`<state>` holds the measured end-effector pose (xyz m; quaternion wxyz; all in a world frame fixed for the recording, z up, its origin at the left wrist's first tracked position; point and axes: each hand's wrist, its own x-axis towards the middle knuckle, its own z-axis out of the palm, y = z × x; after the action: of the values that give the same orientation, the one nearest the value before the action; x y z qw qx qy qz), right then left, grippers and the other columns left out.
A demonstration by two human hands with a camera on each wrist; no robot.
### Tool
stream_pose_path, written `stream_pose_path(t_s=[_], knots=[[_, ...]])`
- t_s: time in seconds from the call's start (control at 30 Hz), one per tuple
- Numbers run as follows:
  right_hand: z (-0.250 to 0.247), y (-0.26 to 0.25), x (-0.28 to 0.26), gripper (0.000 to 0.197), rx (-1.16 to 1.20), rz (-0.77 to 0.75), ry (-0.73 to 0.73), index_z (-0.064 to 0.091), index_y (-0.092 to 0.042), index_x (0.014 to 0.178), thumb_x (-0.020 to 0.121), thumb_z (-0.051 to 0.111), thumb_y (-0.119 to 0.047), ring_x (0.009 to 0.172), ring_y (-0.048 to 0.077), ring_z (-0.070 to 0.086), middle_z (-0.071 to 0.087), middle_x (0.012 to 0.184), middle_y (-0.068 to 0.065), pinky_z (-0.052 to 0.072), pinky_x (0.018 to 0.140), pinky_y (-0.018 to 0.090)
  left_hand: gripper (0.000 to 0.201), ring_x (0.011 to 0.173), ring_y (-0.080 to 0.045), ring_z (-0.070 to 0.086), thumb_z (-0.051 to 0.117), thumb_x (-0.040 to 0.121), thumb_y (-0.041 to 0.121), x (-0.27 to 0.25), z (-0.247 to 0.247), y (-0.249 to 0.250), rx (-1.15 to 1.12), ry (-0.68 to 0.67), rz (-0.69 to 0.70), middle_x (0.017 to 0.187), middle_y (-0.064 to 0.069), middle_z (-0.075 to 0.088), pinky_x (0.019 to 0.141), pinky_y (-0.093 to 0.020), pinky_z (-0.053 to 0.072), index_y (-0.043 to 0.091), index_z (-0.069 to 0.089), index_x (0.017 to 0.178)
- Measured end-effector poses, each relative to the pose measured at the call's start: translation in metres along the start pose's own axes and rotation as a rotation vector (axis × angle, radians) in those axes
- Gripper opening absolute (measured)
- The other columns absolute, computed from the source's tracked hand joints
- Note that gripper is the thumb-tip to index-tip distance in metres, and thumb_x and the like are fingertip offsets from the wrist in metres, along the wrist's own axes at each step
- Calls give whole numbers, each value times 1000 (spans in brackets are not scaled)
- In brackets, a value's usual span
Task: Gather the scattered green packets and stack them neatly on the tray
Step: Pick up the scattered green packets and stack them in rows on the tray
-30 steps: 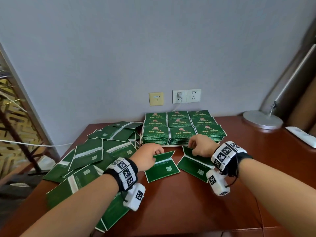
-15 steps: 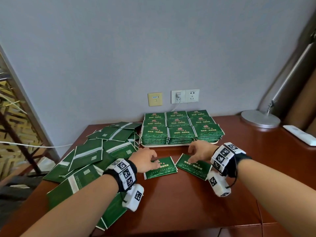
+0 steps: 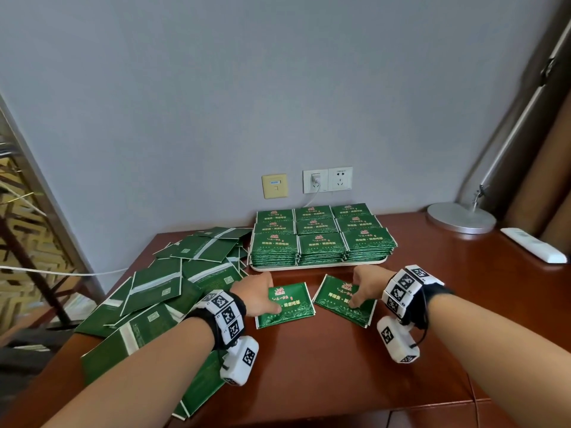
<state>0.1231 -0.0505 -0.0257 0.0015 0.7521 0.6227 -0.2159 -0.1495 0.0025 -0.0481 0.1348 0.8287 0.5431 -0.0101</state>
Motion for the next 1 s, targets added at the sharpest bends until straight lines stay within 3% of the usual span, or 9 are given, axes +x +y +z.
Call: stream_pose_path(t_s=[0.1, 0.23, 0.3, 0.43, 0.57, 0.63, 0.8, 0.9, 1.0], knots=[[-6, 0, -4, 46, 96, -27, 39, 53, -11, 109, 75, 82, -21, 94, 21, 60, 58, 107, 5, 51, 68, 30, 44, 76, -13, 55, 78, 78, 36, -3, -6, 3, -92, 24, 10, 95, 0, 62, 70, -31, 48, 22, 48, 107], [-17, 3, -3, 37, 337, -70, 87, 51, -15, 104, 79, 77, -7, 77, 26, 69, 58, 103, 9, 61, 64, 41, 40, 75, -14, 59, 77, 79, 17, -4, -19, 7, -223, 66, 10, 109, 3, 58, 71, -31, 50, 20, 54, 111], [-23, 4, -3, 35, 381, -99, 125, 53, -16, 102, 79, 76, -4, 66, 25, 68, 61, 96, 11, 61, 62, 43, 41, 58, -10, 57, 74, 80, 7, -2, -27, 9, -334, 68, 5, 113, 1, 58, 55, -26, 48, 20, 55, 114], [-39, 6, -1, 33, 425, -137, 179, 55, -18, 103, 79, 72, -3, 56, 22, 62, 60, 83, 10, 59, 56, 41, 43, 37, -5, 41, 65, 82, -1, 3, -43, 17, -510, 105, -19, 92, -7, 63, 39, -21, 33, 19, 54, 119], [-50, 7, 1, 28, 484, -186, 242, 57, -16, 103, 81, 66, -1, 38, 12, 49, 56, 67, 5, 41, 35, 23, 44, 44, -7, 43, 65, 83, 0, 9, -55, 22, -625, 170, -18, 84, 0, 55, 41, -21, 36, 18, 54, 121], [-56, 8, 4, 26, 504, -234, 285, 58, -19, 98, 82, 66, -1, 34, 9, 43, 54, 66, -1, 36, 35, 21, 42, 63, -13, 51, 63, 86, 1, 14, -62, 25, -720, 179, -55, 94, 4, 48, 47, -27, 52, 20, 51, 122], [-72, 11, 18, 29, 681, -282, 318, 58, -17, 110, 86, 64, 0, 48, 15, 49, 50, 81, 3, 50, 41, 28, 43, 91, -26, 58, 60, 92, 3, 30, -79, 32, -865, 232, -127, 112, 1, 42, 65, -44, 62, 22, 46, 128], [-81, 15, 32, 26, 762, -274, 320, 57, -17, 110, 88, 64, -4, 63, 23, 50, 45, 97, 9, 57, 47, 38, 44, 87, -24, 60, 59, 94, 2, 44, -87, 33, -924, 277, -154, 142, -9, 33, 67, -42, 62, 21, 45, 132], [-87, 21, 51, 15, 829, -264, 394, 63, -15, 101, 90, 63, -6, 69, 23, 52, 48, 95, 8, 58, 48, 38, 47, 84, -18, 59, 59, 95, 2, 61, -92, 31, -972, 315, -124, 154, -10, 26, 69, -41, 62, 22, 46, 135]])
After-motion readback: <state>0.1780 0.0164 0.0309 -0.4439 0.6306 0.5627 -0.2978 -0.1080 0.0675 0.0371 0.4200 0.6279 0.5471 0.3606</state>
